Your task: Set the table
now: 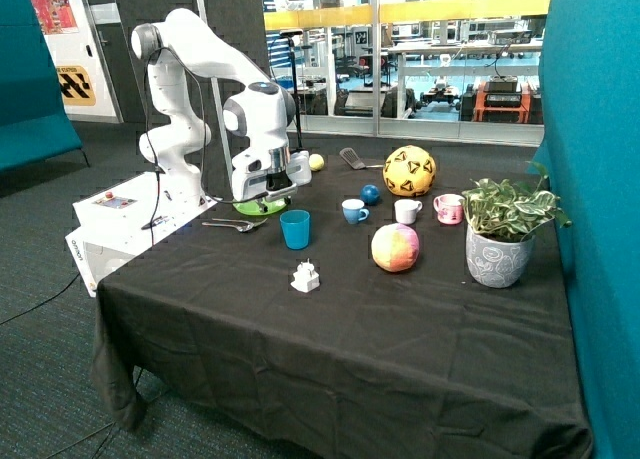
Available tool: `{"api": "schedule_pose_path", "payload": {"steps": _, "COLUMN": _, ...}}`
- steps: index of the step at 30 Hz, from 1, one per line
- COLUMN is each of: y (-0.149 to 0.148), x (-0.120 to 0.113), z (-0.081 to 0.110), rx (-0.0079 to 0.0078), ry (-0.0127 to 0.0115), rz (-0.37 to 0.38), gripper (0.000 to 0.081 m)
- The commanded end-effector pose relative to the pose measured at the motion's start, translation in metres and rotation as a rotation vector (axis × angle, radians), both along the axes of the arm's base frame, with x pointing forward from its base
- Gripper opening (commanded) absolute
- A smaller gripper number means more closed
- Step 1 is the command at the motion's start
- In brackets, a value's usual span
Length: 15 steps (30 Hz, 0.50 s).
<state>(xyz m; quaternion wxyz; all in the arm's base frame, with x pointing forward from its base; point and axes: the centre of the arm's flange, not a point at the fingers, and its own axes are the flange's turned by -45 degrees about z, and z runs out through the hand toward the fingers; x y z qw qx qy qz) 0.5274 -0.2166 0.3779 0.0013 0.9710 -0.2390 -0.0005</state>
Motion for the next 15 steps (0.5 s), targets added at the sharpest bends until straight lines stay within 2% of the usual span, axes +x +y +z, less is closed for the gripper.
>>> {"api": "schedule_pose_path", "payload": {"steps": 1, "y": -0.012, "x": 0.004, "z": -0.008, "rx": 0.0023, "ry": -0.0016, "rz": -0.008, "gripper": 0.0556}}
{"api": "schedule_pose_path", "payload": {"steps": 15, "y": -0.013, "x": 0.007, "z": -0.025, "rx": 0.0023, "ry": -0.0016, "rz": -0.001, "gripper": 0.0544}}
